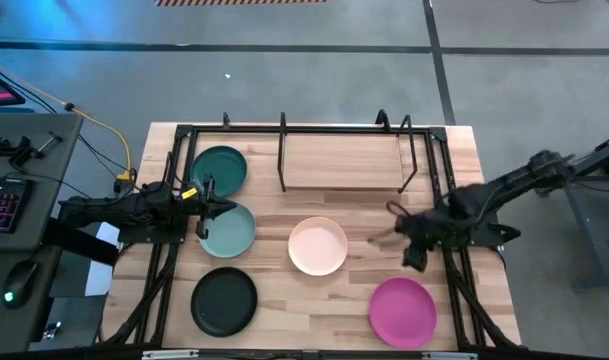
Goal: Place and stack plates onto a shelf
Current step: Put the pink plate on the shelf
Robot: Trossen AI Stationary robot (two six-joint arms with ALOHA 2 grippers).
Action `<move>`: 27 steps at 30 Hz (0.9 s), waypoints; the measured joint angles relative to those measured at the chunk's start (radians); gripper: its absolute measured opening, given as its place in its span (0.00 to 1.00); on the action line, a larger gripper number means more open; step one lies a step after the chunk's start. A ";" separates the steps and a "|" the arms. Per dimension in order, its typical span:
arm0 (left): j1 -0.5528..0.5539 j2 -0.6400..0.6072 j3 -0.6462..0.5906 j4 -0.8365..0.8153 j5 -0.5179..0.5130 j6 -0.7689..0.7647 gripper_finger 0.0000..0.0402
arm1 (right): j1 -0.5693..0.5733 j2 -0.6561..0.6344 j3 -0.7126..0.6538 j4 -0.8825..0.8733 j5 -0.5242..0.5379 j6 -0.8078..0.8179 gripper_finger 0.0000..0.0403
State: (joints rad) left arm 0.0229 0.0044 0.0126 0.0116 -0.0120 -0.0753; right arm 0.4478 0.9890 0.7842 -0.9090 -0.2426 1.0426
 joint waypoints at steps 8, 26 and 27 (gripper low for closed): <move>0.000 0.000 0.000 0.000 0.000 0.000 0.00 | 0.222 0.066 -0.143 0.124 0.122 0.154 0.55; 0.000 0.000 0.000 0.000 0.000 0.000 0.00 | 0.295 0.378 -0.208 0.372 0.163 0.067 0.52; 0.000 0.000 0.000 0.000 0.000 0.000 0.00 | 0.294 0.388 -0.206 0.371 0.164 0.077 0.50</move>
State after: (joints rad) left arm 0.0230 0.0044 0.0128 0.0118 -0.0120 -0.0753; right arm 0.7423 1.3773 0.5782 -0.5375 -0.0784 1.1198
